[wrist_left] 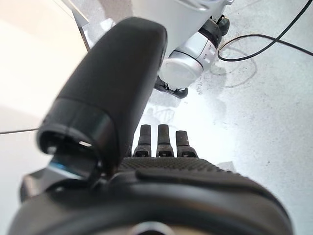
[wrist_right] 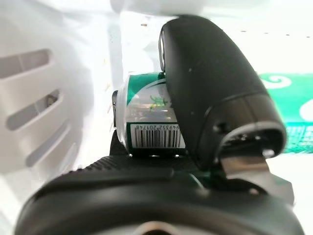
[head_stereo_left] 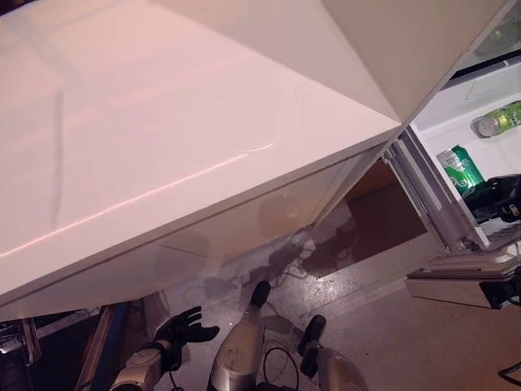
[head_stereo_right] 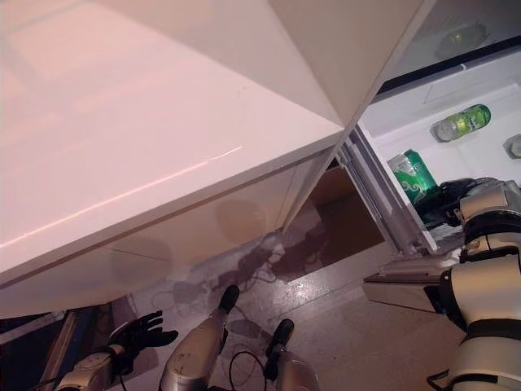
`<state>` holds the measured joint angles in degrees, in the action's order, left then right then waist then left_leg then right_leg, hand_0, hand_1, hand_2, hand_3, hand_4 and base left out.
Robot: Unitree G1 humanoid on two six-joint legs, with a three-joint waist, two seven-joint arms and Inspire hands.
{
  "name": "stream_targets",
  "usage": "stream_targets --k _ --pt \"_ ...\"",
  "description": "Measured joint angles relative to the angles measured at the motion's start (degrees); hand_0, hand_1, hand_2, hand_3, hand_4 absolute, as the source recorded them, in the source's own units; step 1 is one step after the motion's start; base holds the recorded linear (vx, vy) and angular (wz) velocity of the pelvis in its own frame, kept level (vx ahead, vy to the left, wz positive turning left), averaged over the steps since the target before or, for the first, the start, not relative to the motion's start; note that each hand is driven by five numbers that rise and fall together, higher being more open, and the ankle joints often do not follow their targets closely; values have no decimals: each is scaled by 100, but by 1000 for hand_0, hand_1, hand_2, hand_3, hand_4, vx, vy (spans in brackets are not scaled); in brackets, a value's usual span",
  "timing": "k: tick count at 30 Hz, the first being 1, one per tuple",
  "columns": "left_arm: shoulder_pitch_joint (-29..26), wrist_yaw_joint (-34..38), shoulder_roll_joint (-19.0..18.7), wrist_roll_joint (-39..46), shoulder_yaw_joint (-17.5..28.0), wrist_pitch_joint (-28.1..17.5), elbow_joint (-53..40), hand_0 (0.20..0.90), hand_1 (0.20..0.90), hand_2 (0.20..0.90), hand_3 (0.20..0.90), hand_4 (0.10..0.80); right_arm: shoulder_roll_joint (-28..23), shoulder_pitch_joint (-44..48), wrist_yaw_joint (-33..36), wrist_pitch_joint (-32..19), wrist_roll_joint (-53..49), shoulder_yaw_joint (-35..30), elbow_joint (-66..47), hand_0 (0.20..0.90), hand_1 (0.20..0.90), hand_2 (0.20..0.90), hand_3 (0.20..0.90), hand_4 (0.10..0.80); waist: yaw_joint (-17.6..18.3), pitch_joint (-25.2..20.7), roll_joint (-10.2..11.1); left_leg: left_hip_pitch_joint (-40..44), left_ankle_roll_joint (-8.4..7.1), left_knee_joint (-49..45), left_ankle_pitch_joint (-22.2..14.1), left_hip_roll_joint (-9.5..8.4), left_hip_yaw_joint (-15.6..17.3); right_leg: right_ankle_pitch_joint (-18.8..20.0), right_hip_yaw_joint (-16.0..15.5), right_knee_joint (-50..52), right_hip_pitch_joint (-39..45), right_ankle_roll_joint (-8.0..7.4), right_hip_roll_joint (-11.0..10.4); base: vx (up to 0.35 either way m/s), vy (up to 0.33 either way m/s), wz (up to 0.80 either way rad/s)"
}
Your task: Put drinks into fridge and close the fridge
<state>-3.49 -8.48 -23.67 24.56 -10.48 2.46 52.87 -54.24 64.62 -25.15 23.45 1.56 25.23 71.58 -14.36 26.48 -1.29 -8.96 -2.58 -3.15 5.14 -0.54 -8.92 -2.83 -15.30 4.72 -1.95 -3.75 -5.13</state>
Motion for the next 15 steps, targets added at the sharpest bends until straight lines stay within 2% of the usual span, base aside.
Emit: stream_targets --k 4,9,12,15 --pt "-36 -76 -1 -60 5 13 0 900 900 900 900 800 9 -29 336 -137 -896 -157 -292 900 900 900 900 800 161 -3 7 114 7 14 2 9 52 20 50 -13 93 -1 2 4 -6 -7" --pt "-28 -148 -5 -306 9 56 -120 900 900 900 900 800 7 -103 1143 -564 -2167 -726 -1630 900 900 900 900 800 362 -24 51 377 22 97 1 48 238 63 239 -24 220 2 15 -4 9 -21" --pt "-3 -193 -10 -466 9 70 -210 900 900 900 900 800 8 -365 1619 -753 -2814 -1019 -2510 900 900 900 900 800 448 -130 172 514 48 149 -14 58 371 81 372 -49 281 -9 11 -4 -9 -20" --pt "13 -205 -26 -587 8 89 -222 900 900 900 900 800 11 -788 2043 -904 -3309 -1354 -3214 900 900 900 900 800 532 -319 385 594 69 215 -26 64 509 106 498 -92 293 -23 8 -15 -10 -22"
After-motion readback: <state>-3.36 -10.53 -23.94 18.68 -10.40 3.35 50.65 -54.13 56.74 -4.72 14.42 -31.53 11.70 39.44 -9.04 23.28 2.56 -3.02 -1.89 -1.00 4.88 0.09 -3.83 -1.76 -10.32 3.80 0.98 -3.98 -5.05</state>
